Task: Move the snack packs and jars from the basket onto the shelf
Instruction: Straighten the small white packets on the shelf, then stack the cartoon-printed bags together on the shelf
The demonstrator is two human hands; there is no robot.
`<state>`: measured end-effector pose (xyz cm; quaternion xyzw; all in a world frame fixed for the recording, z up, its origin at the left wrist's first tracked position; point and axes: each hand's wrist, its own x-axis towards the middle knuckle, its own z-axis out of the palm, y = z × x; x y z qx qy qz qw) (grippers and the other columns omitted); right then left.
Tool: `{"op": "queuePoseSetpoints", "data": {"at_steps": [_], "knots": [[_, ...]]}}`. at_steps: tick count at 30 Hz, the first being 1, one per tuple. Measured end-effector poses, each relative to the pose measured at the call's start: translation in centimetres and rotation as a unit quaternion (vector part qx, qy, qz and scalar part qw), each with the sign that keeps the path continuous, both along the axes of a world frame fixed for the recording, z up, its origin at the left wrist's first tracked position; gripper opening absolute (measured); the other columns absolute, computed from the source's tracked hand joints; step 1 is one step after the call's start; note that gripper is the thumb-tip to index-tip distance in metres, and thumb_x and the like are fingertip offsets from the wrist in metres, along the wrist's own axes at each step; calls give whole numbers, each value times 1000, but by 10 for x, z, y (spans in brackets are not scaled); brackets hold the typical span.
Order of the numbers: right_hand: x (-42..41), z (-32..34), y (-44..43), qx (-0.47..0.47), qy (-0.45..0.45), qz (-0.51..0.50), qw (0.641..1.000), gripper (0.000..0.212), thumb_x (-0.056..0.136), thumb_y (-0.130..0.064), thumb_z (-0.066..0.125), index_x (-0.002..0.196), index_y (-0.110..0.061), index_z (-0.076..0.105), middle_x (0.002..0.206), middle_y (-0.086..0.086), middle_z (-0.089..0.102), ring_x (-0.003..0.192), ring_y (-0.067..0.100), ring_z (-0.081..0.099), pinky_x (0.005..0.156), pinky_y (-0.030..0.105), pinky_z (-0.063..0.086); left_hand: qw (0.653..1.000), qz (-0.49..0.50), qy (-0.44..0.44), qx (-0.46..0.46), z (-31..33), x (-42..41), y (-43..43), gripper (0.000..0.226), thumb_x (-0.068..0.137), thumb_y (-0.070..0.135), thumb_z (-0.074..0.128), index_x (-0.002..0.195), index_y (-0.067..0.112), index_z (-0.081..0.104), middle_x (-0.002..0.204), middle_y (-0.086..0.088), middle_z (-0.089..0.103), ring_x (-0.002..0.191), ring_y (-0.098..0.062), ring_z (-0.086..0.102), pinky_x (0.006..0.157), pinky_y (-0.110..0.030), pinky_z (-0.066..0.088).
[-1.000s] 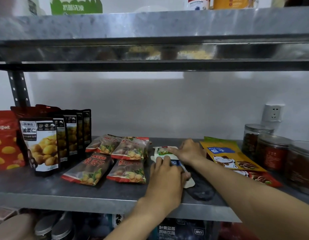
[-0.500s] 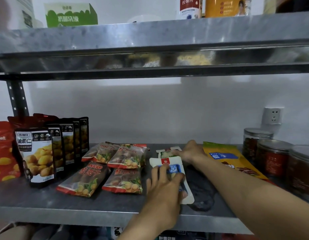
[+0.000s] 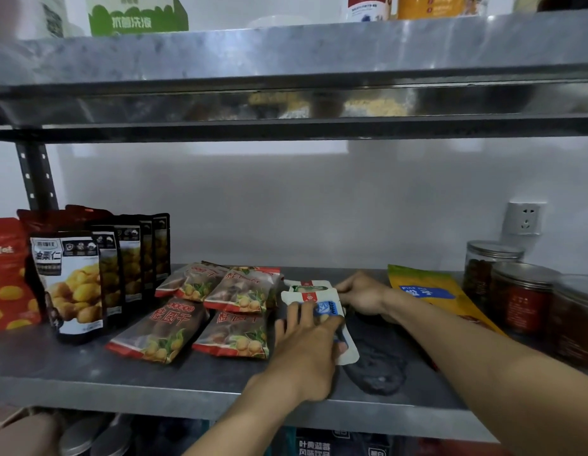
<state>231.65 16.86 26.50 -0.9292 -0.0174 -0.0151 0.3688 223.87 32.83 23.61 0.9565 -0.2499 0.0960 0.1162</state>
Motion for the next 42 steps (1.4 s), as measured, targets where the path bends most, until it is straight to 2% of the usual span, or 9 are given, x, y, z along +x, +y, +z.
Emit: {"op": "queuePoseSetpoints", "data": {"at_steps": [3, 6, 12, 17, 25, 32, 36, 39, 42], "knots": [[-1, 1, 1, -25, -12, 15, 999, 24, 98, -15, 54, 113, -10, 73, 97, -1, 68, 79, 7, 59, 72, 17, 46, 1000, 6, -7, 14, 1, 5, 0, 43, 100, 36, 38, 143, 37, 32, 149, -2, 19, 139, -24, 7, 107, -44, 16], [-2, 3, 1, -91, -20, 26, 995, 29, 101, -21, 49, 122, -18, 68, 116, 1, 69, 100, 15, 62, 91, 26, 48, 1000, 6, -16, 13, 1, 3, -1, 45, 101, 36, 37, 145, 38, 29, 152, -3, 17, 141, -25, 5, 110, -45, 13], [-21, 20, 2, -301, -94, 5, 949, 67, 99, -36, 50, 155, -30, 14, 159, 10, 24, 144, 30, 27, 115, 42, 28, 998, 17, -47, -42, 7, 1, 1, 66, 96, 58, 38, 151, 41, 7, 161, 1, -17, 147, -22, -21, 117, -45, -4], [-55, 46, -20, -308, -110, -36, 944, 82, 93, -54, 52, 154, -41, -2, 164, 6, 0, 150, 27, 7, 121, 45, 13, 996, 11, -60, -58, 24, 4, -1, 79, 89, 66, 43, 151, 43, 0, 160, 3, -20, 147, -22, -21, 117, -47, -6], [-124, 38, -74, -173, -147, -135, 965, 81, 89, -50, 61, 155, -32, 17, 159, 7, 28, 146, 24, 24, 117, 34, 24, 992, -28, -23, -122, 24, -4, -33, 78, 88, 64, 48, 151, 44, 7, 163, -2, -2, 149, -21, -9, 119, -45, 4], [-140, 24, -106, -81, -158, -211, 961, 67, 92, -44, 60, 149, -18, 36, 149, 8, 44, 139, 26, 38, 111, 28, 30, 950, -47, 99, -292, 46, -18, -96, 48, 93, 40, 58, 138, 29, 45, 121, 5, 60, 123, -19, 50, 87, -21, 33], [-125, 8, -120, -62, -108, -210, 970, 51, 87, -44, 67, 128, -16, 56, 123, 6, 65, 112, 25, 60, 94, 31, 49, 915, 23, 174, -363, 48, -12, -127, 44, 92, 30, 63, 132, 15, 50, 119, 1, 58, 97, -9, 50, 78, -19, 36], [-119, 0, -130, -56, -91, -199, 974, 51, 81, -41, 76, 121, -13, 59, 119, 2, 65, 108, 24, 62, 87, 27, 49, 902, 57, 190, -385, 41, -9, -142, 38, 87, 17, 71, 120, 10, 55, 106, 0, 62, 70, -4, 45, 51, -9, 33], [-121, -1, -133, -17, -101, -188, 977, 48, 75, -33, 82, 114, -15, 62, 115, 1, 67, 106, 20, 62, 84, 24, 46, 901, 73, 189, -383, 36, -5, -144, 38, 82, 10, 75, 114, 15, 55, 98, 5, 60, 80, -10, 55, 69, -20, 48]]}}
